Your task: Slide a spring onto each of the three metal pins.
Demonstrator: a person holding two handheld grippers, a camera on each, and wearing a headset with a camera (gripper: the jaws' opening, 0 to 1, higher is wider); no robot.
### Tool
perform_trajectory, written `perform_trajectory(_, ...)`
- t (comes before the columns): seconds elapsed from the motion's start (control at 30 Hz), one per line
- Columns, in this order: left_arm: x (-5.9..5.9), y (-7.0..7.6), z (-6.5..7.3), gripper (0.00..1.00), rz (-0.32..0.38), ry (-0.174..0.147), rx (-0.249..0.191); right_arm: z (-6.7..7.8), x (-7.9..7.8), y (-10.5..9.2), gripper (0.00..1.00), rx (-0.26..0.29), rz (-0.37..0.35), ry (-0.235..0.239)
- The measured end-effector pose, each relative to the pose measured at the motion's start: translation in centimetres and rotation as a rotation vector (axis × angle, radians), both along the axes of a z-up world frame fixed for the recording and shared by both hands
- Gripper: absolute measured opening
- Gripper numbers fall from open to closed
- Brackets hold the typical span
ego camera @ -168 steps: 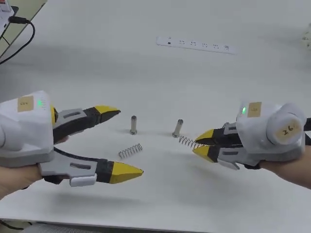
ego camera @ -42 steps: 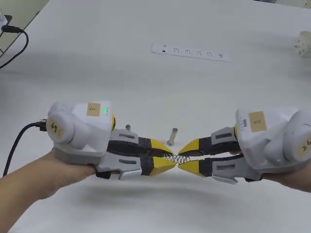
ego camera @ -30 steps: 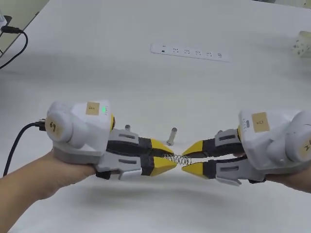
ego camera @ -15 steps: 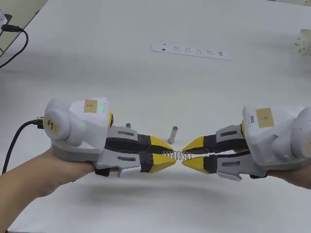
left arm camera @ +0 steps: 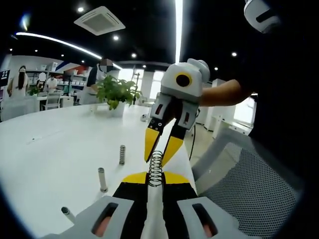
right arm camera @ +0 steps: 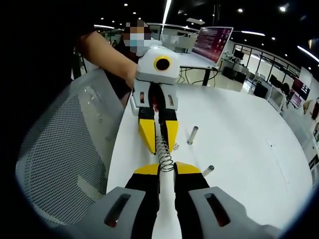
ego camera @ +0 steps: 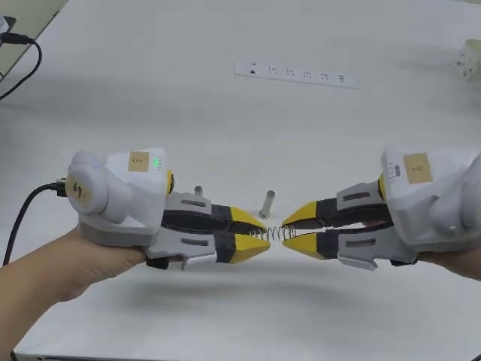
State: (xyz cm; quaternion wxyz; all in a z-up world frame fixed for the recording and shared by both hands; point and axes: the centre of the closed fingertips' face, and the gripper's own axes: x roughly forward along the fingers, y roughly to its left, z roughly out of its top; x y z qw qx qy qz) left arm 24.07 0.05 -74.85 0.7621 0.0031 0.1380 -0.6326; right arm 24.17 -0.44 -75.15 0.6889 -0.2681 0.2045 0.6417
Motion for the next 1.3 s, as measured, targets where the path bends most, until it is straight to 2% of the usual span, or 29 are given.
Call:
perform_trajectory(0.57,-0.3,0.3,-0.2,0.02,-0.002,-0.009,0.014,1.1,-0.6,0.8,0.08,0.008,0.025,-0.02)
perform_trajectory(0.77,-0.4,0.4,-0.7,0.02,-0.01,-0.027,0.043,2.0,-1.2,2.0,0.08,0.059,0.028,0.001)
perform_trajectory(1.03,-0.4,0.6,-1.2,0.02,-0.014,-0.033,0.068,2.0,-1.5,3.1,0.08,0.073,0.035,-0.001)
perform_trajectory(1.3,-0.5,0.2,-1.0,0.02,-0.017,-0.032,0.061,2.9,-1.4,4.1,0.08,0.135,0.018,0.014)
